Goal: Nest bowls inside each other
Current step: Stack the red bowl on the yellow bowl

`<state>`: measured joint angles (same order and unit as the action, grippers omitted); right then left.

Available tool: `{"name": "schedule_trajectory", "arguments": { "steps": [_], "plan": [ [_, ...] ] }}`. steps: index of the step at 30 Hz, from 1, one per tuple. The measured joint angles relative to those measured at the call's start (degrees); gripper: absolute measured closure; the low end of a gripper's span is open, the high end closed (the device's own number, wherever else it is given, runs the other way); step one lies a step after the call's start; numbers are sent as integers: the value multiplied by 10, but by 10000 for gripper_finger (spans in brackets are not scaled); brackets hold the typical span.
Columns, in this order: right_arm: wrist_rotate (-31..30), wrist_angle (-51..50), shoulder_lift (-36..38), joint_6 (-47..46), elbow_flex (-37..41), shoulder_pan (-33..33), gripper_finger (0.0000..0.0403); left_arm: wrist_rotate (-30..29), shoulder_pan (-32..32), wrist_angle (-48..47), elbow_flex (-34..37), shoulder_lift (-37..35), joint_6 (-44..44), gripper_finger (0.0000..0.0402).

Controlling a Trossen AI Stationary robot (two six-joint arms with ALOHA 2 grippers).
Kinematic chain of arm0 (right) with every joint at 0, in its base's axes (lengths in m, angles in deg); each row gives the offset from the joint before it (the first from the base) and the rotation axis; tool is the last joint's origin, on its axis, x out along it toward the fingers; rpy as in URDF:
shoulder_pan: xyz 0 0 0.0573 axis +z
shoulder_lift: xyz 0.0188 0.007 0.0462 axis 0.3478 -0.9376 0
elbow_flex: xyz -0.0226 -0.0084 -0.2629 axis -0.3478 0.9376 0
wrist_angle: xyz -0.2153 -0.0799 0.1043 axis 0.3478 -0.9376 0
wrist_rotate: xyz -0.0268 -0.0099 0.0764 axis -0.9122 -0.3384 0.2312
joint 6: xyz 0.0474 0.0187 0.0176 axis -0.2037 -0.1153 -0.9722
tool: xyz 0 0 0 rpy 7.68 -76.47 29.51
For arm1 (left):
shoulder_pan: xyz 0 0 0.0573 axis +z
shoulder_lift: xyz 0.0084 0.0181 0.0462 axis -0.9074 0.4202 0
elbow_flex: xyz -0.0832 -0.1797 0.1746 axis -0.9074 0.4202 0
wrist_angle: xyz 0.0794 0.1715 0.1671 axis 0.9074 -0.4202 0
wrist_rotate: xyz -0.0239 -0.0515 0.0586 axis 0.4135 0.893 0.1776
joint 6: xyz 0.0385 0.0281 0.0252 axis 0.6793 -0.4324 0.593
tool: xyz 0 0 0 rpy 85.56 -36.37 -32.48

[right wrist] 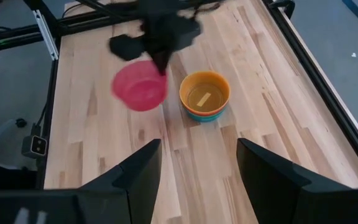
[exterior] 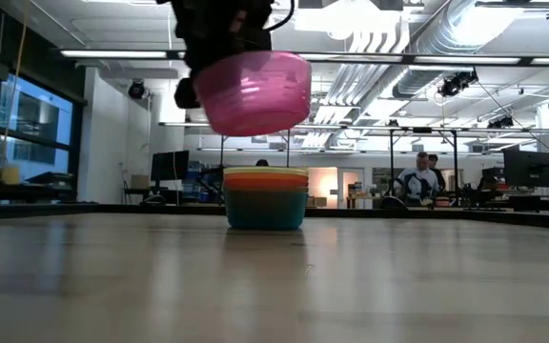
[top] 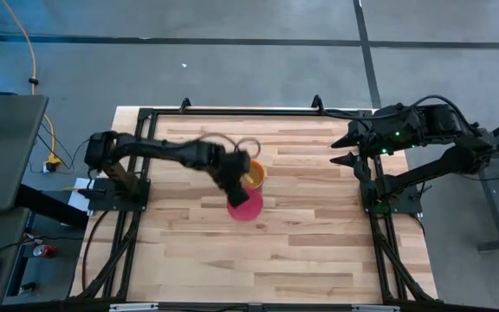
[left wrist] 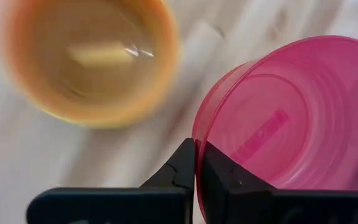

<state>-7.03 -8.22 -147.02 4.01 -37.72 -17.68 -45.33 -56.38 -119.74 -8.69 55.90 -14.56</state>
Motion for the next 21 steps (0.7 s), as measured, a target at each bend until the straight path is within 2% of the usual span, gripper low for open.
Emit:
{"name": "schedule_trajectory", "arguments": {
  "steps": [5, 10, 15, 21],
  "plan": [
    [0, 5, 0, 2, 0, 0, 203, -33, 65, -20, -44, 0, 33, 401],
    [0, 8, 0, 2, 0, 0, 203, -49, 115, -20, -57, 0, 51, 401],
    [0, 8, 0, 2, 0, 0, 203, -56, 136, -21, -57, 1, 65, 402],
    [0, 21, 0, 10, 0, 0, 203, -55, 141, -20, -57, 38, 73, 402]
  ]
}}
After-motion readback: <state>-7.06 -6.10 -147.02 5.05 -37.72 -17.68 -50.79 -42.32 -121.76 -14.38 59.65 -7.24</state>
